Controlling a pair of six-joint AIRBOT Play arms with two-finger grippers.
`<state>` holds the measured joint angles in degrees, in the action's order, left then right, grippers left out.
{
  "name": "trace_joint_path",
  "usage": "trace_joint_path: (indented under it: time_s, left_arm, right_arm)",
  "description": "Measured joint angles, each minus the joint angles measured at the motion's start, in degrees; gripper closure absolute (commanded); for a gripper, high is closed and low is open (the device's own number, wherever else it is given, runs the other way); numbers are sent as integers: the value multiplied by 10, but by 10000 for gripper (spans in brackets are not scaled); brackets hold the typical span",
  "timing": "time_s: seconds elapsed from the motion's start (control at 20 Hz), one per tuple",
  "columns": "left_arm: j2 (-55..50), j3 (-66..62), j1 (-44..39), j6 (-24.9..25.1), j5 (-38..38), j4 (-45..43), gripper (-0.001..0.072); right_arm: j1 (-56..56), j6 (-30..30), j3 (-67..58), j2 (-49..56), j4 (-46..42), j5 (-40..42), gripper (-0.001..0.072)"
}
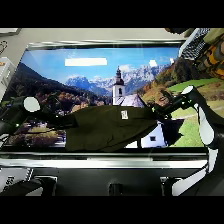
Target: Fold the clothes and pants, and hang the long-sleeved shirts on hangers.
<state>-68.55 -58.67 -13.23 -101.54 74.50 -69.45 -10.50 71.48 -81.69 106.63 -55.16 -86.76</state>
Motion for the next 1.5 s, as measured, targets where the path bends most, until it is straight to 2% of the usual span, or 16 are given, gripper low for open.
trace_joint_path:
  time_s: [0.15, 0.3, 0.35, 0.45, 0.5, 0.55, 1.0, 1.5]
  left_arm:
    - [0, 0, 0, 0, -20, 21, 173]
    - [-10, 0, -1, 0, -74, 67, 175]
    - [-19, 0, -3, 0, -97, 91, 230]
    - [-43, 0, -14, 0, -142, 140, 449]
    - [-58, 0, -24, 0, -162, 163, 592]
    - [-73, 0, -36, 0, -182, 185, 693]
    - [-201, -40, -213, 47, -316, 391, 695]
    - [-378, -222, -334, 56, -340, 500, 695]
  right_arm:
    - [3, 1, 0, -26, 6, 0, 675]
    - [4, 16, 0, -72, 8, -5, 675]
    - [4, 24, 0, -93, 8, -9, 675]
    - [4, 42, 0, -134, 8, -14, 675]
    - [4, 52, 0, -157, 7, -17, 675]
    - [4, 63, 0, -181, 5, -19, 675]
    - [4, 169, 0, -350, 2, -55, 675]
    - [4, 234, 0, -438, -1, -78, 675]
